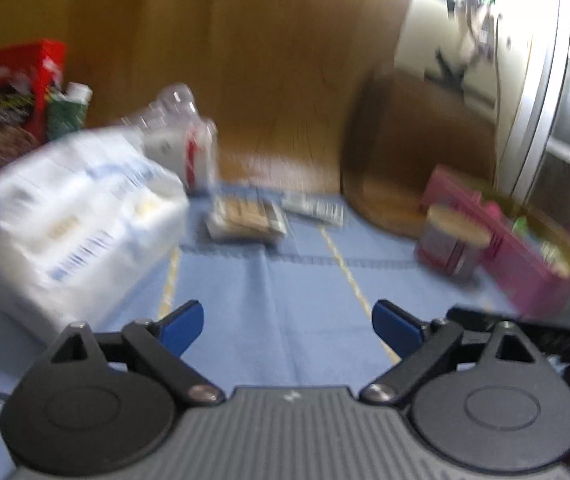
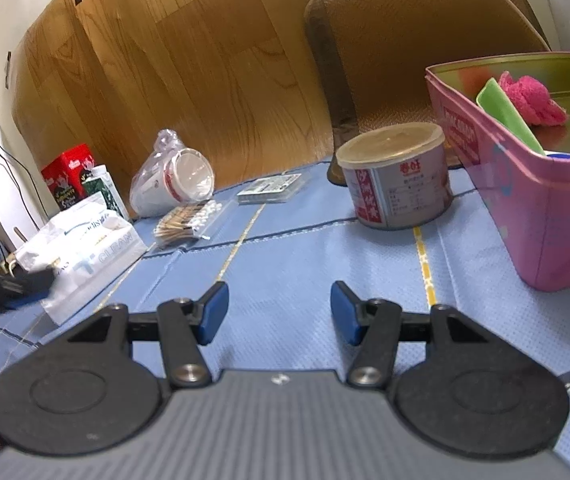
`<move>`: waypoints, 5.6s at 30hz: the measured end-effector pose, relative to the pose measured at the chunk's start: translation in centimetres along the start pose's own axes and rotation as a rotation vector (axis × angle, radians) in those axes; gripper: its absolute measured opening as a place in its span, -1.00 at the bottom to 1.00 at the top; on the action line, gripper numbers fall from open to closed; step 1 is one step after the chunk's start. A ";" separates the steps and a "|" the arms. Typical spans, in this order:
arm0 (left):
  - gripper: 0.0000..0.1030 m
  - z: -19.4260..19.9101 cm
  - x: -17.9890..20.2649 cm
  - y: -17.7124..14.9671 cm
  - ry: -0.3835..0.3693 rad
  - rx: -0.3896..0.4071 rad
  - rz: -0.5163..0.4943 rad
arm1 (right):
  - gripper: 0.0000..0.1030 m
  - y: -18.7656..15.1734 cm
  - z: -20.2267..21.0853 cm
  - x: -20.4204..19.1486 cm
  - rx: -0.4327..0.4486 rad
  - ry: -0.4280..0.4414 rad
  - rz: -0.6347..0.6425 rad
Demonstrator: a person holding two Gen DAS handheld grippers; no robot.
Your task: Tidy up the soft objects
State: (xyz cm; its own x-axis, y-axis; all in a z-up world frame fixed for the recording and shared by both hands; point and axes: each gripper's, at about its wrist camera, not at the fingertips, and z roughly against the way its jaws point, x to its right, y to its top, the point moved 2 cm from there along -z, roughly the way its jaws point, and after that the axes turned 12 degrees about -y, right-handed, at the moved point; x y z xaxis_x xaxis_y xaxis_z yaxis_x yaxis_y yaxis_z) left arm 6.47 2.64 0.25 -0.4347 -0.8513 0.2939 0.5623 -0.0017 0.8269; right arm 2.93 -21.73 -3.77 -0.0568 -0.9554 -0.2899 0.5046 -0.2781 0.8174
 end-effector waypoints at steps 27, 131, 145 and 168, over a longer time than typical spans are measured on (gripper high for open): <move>0.96 -0.3 -3.2 -0.3 -0.067 0.018 0.163 | 0.26 12.7 -20.7 -8.6 -0.254 -0.151 0.415; -0.16 -9.1 24.4 4.7 -0.391 -0.116 -0.269 | 0.21 4.1 6.3 11.0 0.350 -0.387 0.173; -0.06 -3.1 12.9 -1.3 -0.146 -0.178 -0.228 | 0.20 0.1 8.8 7.1 0.275 -0.286 0.086; 0.54 1.1 -4.0 -0.8 0.167 -0.029 0.048 | 0.21 2.4 -4.7 -6.9 -0.020 -0.003 0.290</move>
State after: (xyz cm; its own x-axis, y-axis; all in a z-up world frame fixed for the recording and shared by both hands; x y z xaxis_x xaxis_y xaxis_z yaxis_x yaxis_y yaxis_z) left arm 6.92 6.62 -1.07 -0.2852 -0.9261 0.2469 0.6006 0.0281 0.7991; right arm 8.55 -15.36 -2.11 0.0895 -0.9950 -0.0441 0.5173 0.0086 0.8558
